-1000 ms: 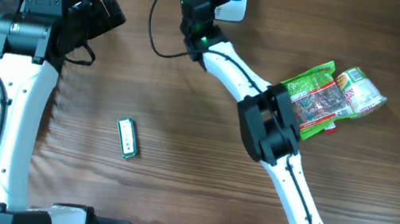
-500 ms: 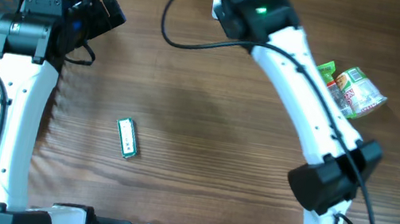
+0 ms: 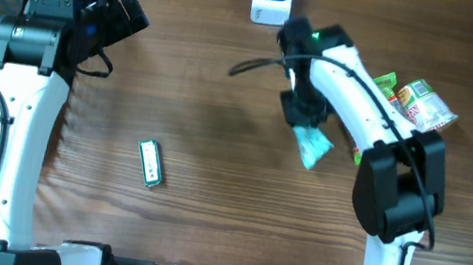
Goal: Scan the item barcode
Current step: 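Lower the teal pack and release it beside the green bag, then reach the right gripper to the small green box and grasp it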
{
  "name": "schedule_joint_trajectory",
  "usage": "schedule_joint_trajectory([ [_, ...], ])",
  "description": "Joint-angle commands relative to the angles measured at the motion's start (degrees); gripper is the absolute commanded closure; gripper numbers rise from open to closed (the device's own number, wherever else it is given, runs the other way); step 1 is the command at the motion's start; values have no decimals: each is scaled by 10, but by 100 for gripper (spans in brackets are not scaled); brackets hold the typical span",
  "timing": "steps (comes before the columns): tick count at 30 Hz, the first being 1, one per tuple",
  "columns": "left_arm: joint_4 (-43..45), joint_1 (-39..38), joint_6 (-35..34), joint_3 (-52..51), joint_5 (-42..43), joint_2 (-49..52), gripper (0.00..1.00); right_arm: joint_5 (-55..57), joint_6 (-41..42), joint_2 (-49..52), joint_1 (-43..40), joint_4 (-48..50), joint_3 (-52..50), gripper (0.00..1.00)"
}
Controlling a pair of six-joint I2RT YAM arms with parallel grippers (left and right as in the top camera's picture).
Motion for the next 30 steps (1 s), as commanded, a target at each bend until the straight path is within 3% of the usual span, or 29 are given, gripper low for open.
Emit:
schedule_joint_trajectory([
  [1,1,3,11,9,2,-10,0,62,49,0,-9,31,-29,55],
  [3,1,3,11,9,2,-10,0,63,7,-2,-9,32,-25,49],
  [4,1,3,11,9,2,-10,0,63,0,-3,-9,29,-20,36],
  [7,1,3,11,9,2,-10,0,40,-4,-12,-5,3,14,22],
  [10,1,3,11,9,2,-10,0,-109,-10,-26,8,-7,51,14],
  [14,1,3,11,9,2,-10,0,-288,-51,-43,56,43,54,14],
  [19,1,3,11,9,2,-10,0,-290,18,-40,148,152,40,14],
  [26,1,3,11,9,2,-10,0,-111,171,-38,285,290,-36,14],
  [30,1,3,11,9,2,-10,0,-52,202,-38,334,364,-93,14],
])
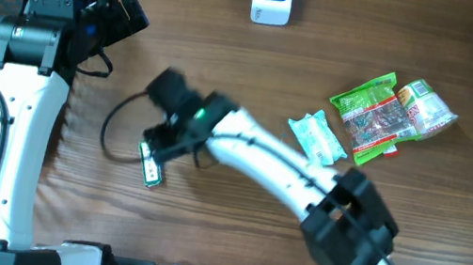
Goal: Scan the item barcode
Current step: 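Reach the right gripper to the small green box and grasp it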
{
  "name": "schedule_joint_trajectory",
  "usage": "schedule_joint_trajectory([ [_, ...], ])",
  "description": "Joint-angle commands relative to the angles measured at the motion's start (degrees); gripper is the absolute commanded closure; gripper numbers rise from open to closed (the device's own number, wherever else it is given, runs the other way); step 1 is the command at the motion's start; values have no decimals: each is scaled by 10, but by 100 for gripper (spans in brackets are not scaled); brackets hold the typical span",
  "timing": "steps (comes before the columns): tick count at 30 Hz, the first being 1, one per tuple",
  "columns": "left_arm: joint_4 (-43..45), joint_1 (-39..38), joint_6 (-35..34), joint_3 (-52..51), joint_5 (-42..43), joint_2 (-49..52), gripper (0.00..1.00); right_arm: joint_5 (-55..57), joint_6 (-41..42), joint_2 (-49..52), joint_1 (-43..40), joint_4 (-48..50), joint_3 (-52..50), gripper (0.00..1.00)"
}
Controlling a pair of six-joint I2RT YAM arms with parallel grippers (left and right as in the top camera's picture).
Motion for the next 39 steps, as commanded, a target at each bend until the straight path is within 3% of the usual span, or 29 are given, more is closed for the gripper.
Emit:
schedule_joint_trajectory([
  [1,1,3,11,9,2,-10,0,91,62,-7,39,68,-62,15],
  [6,1,3,11,9,2,-10,0,92,47,-7,82,131,-110,20],
  [10,1,3,11,9,2,-10,0,111,49,-3,92,156,-113,28],
  [17,1,3,11,9,2,-10,0,143,38,19,88,236,-113,28],
  [27,1,3,11,9,2,-10,0,117,53,56,86,256,-113,30],
  [29,1,3,11,9,2,-10,0,123,49,65,86,263,-113,33],
  [34,1,3,11,9,2,-10,0,142,50,67,86,271,-113,51],
  [39,1,3,11,9,2,-10,0,143,49,67,86,276,-113,52],
])
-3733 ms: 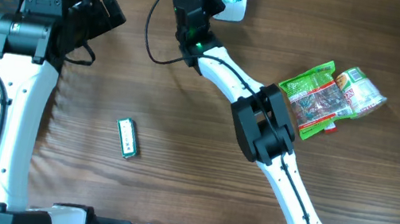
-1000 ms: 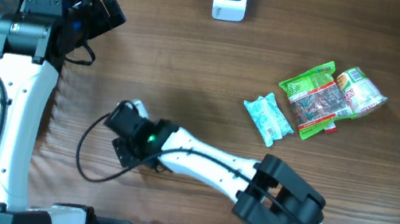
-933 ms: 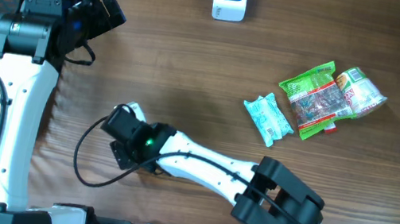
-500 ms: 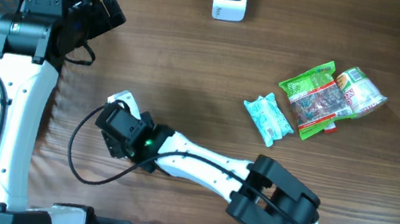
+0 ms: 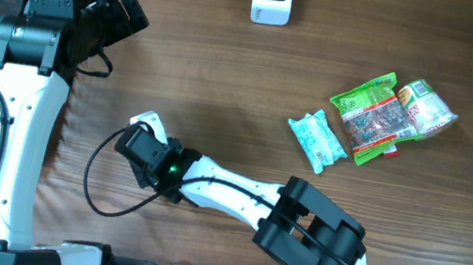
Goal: Scan the item barcode
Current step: 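Reach the right gripper to the small green box and grasp it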
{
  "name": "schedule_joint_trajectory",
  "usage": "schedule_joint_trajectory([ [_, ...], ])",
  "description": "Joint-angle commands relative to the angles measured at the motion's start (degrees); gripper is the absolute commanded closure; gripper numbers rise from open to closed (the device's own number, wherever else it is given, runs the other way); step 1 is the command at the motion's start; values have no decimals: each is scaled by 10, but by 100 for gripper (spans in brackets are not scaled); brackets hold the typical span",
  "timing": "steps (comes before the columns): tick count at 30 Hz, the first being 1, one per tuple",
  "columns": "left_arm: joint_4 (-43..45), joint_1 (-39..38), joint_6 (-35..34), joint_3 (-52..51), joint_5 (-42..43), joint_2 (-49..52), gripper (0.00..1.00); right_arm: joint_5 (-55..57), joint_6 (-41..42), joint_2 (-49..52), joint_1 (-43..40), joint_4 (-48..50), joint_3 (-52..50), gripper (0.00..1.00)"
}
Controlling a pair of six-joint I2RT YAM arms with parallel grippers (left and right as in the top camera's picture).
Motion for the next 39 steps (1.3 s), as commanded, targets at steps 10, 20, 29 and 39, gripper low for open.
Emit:
schedule_joint_trajectory([
  [10,1,3,11,9,2,-10,0,-23,37,-19,-45,-27,2,65],
  [20,1,3,11,9,2,-10,0,-203,47,-62,-137,-75,2,74],
  [29,1,3,11,9,2,-10,0,-424,-10,-84,-254,-129,0,75],
  [39,1,3,11,9,2,-10,0,-608,-119,-146,-346,-178,0,59],
])
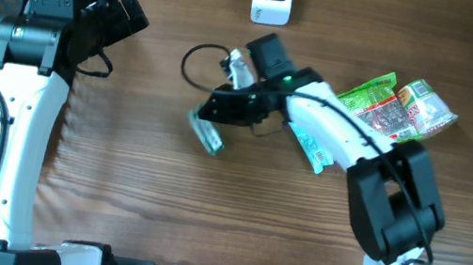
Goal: Scan the item barcode
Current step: 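Reach the right gripper to the small green box and grasp it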
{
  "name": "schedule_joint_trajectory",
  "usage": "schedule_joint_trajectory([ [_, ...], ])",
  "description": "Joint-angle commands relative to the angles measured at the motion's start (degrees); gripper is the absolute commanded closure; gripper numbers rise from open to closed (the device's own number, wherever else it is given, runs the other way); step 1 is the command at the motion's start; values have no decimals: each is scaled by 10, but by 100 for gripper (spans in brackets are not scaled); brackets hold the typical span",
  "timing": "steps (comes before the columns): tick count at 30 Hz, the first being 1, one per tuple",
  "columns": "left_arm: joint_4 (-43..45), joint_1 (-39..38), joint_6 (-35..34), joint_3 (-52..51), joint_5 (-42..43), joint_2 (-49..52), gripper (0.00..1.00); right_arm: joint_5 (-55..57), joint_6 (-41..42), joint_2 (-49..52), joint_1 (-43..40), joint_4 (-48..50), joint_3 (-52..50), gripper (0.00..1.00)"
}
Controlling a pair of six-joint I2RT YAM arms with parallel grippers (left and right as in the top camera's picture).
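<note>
A small green and white pack (207,134) hangs tilted below my right gripper (213,121), which is shut on it over the middle of the table. The white scanner stands at the far edge, a good way beyond the pack. My right arm (332,129) stretches in from the right across a teal packet (312,151). My left gripper (125,10) hovers at the far left, away from all items; its jaws cannot be made out.
Two green snack bags (371,111) (427,104) lie at the right, next to the teal packet. A grey mesh basket sits at the left edge behind the left arm (6,115). A black cable (195,64) loops off the right wrist.
My right gripper was low at the left front of the table, on the green pack. Now it holds that pack further right and nearer the scanner. The left arm is unmoved.
First my right gripper held the teal packet just below the scanner. Then that packet lay beside the snack bags and the gripper was at the green pack on the left. It stayed on that pack, and now holds it mid-table.
</note>
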Motion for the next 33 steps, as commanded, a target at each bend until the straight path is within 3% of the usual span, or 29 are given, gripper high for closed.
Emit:
schedule_joint_trajectory([
  [1,1,3,11,8,2,-10,0,-78,-45,-76,-18,-21,0,59],
  [6,1,3,11,8,2,-10,0,-67,-47,-139,-42,-48,0,56],
  [12,1,3,11,8,2,-10,0,122,-121,-141,-5,-78,-7,45],
  [14,1,3,11,8,2,-10,0,177,-149,-135,28,-66,-18,30],
  [15,1,3,11,8,2,-10,0,196,-167,-128,42,-57,-22,28],
  [23,1,3,11,8,2,-10,0,360,-247,-19,137,30,-23,25],
  [33,1,3,11,8,2,-10,0,349,-271,43,142,45,-23,27],
])
